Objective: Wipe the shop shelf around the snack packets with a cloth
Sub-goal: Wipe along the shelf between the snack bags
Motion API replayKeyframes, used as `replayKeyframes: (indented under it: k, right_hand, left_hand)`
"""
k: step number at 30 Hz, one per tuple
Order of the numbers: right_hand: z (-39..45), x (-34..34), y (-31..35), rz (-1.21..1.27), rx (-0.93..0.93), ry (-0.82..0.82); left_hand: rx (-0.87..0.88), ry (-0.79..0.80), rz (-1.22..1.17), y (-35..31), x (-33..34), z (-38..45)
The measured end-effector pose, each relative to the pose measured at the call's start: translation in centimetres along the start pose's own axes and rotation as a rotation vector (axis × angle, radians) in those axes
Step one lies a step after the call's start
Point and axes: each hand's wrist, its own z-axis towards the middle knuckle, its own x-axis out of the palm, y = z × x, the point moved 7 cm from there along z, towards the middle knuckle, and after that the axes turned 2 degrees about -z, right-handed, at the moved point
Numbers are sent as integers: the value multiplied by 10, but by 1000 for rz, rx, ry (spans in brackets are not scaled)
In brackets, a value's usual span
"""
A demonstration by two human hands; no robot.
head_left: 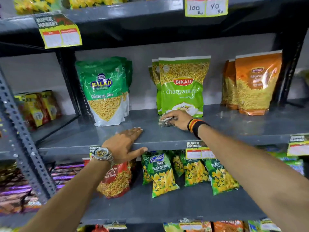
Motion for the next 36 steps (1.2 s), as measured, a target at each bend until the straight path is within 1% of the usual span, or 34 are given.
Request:
replayKeyframes:
  k: [3,6,10,11,13,15,17,18,20,21,24,25,26,28,30,33,36]
  right_hand:
    - [-2,1,3,34,-17,41]
    - [-26,3,20,101,-53,78]
    - [-75,1,56,177,-148,274]
    - [-76,-6,59,178,-143,282]
    - [-62,-23,50,161,-109,167]
    - [-47,-26,30,127,-32,65]
    - [-39,-13,13,81,50,40]
    - [-41,-8,14,56,62,29]
    - [-54,0,29,61,26,28]
    - [-64,1,41,79,-3,61]
    - [-98,-7,64,121,-67,243]
    - [-104,-16,64,136,-71,263]
    - [-104,-29,60,149,-65,230]
    - [-92,-59,37,194,-17,78]
    - [-77,-80,8,181,53,-50]
    - [-59,-86,-23,95,113,-82]
    - [-51,-74,-35,120,92,-43]
  left_hand:
    - [-1,-4,0,-6,-6,-2]
    - [16,-6,18,-9,-8,-4]
    - [12,-2,2,-6,-7,-5]
    - [13,-7,-1,-7,-8,-6]
    - [18,-24,-6,-8,-11,-6]
    - [20,-40,0,-10,-13,-6]
    - [32,-42,1,-10,-13,-6]
    - [38,-39,-1,-10,-12,-7]
    - [56,-35,-4,-9,-12,-7]
    - [62,-33,-6,-9,-12,-8]
    - [63,-28,-12,-11,-12,-8]
    - [59,-24,-15,-11,-13,-8]
    - [56,-21,-14,-11,-14,-7]
    - [48,-21,-3,-13,-16,-7]
    - [44,-34,9,-23,-19,-4]
    - [69,-42,2,-52,-21,10]
    - [98,-26,3,-86,-19,31]
